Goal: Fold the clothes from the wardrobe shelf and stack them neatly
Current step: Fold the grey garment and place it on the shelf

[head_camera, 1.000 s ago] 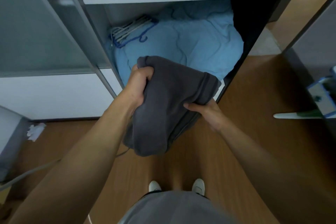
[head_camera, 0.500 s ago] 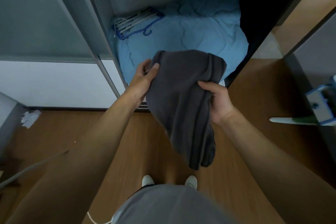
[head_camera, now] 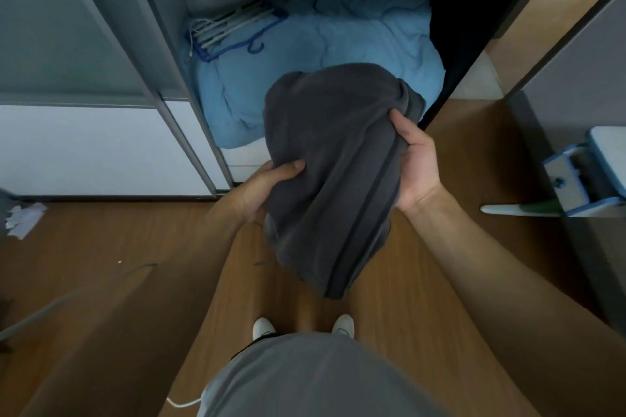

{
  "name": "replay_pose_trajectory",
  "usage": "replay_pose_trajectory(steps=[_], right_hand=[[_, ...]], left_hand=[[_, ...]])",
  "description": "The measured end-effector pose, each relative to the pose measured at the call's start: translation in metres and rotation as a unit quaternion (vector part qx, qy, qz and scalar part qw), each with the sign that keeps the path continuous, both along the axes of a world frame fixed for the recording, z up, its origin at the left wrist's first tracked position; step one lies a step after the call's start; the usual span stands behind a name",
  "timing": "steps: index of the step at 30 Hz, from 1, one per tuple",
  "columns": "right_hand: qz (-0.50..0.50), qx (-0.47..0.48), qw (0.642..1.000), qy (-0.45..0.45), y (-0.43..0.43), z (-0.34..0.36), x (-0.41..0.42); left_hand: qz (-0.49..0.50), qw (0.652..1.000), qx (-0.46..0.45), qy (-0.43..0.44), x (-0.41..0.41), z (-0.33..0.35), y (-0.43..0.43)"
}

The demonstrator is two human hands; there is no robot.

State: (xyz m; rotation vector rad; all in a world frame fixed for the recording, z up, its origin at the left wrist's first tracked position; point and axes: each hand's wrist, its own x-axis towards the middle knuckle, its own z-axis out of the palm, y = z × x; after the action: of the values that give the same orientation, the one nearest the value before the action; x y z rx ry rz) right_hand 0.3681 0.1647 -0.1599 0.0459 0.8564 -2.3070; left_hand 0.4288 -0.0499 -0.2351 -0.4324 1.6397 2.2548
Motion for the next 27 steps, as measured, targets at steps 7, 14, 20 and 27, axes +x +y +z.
replay_pose_trajectory(steps=[7, 14, 20, 27], right_hand=[[-0.017, 0.106, 0.994, -0.034, 0.018, -0.006, -0.025], [0.047, 0.365, 0.928, 0.057, 0.019, -0.028, 0.000], [-0.104, 0.314, 0.944, 0.009, 0.003, -0.029, 0.004], [-0.142, 0.260, 0.953, -0.060, -0.004, -0.024, 0.002]], left_hand=[[0.106, 0.992, 0.050, -0.035, -0.012, 0.023, 0.016], [0.211, 0.973, 0.077, -0.058, -0.023, 0.034, 0.022], [0.165, 0.986, -0.005, -0.036, -0.023, 0.024, 0.005], [0.045, 0.997, -0.063, -0.023, 0.006, -0.017, 0.000]])
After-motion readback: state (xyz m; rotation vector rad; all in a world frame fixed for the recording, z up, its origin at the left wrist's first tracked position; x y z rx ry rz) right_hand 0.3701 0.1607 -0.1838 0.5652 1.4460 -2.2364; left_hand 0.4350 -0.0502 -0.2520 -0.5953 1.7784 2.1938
